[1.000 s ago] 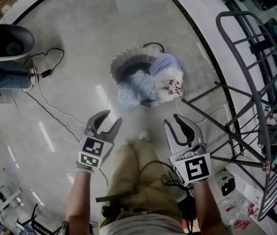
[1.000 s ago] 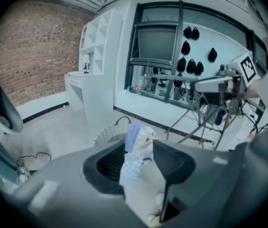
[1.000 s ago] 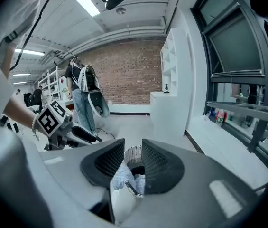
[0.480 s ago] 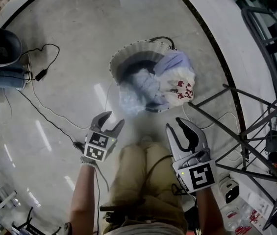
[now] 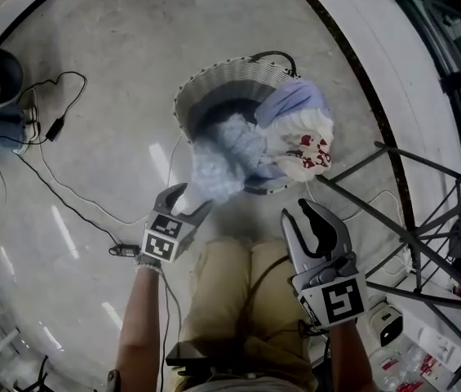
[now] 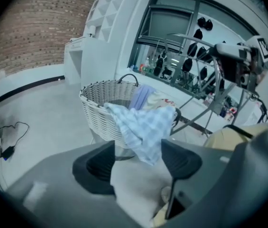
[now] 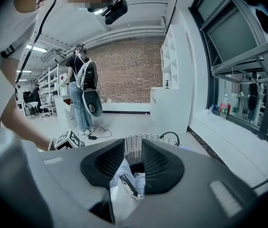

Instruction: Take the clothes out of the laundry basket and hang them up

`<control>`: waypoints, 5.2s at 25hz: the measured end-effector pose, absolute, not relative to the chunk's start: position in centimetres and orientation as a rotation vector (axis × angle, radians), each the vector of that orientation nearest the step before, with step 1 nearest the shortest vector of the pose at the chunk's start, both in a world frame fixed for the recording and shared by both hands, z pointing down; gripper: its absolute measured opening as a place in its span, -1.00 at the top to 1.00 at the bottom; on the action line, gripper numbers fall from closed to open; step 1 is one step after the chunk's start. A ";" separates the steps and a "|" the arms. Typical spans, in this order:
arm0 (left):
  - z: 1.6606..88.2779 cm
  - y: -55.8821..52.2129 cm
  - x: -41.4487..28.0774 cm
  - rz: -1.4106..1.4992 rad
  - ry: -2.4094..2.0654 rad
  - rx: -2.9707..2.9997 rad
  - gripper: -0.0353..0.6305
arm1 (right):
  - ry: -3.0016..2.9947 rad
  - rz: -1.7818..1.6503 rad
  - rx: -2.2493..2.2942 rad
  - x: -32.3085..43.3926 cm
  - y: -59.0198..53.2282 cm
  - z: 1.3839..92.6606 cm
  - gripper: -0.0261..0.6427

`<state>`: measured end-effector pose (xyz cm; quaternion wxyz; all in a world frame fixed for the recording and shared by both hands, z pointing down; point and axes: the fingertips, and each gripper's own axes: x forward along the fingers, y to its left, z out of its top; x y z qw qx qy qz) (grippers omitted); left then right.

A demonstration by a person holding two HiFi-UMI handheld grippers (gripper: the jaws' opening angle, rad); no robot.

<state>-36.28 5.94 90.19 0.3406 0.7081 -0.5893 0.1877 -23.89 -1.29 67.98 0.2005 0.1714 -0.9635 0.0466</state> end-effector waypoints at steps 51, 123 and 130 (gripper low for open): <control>43.6 -7.2 -29.4 0.739 -1.578 2.399 0.90 | -2.785 0.189 0.545 -19.7 -7.2 40.8 0.62; 29.4 3.0 13.8 0.324 0.139 3.252 0.90 | -1.968 0.143 2.086 18.0 4.9 28.6 0.86; 30.4 8.9 16.2 0.391 0.403 3.259 0.88 | -1.943 0.038 2.121 21.3 4.6 24.5 0.86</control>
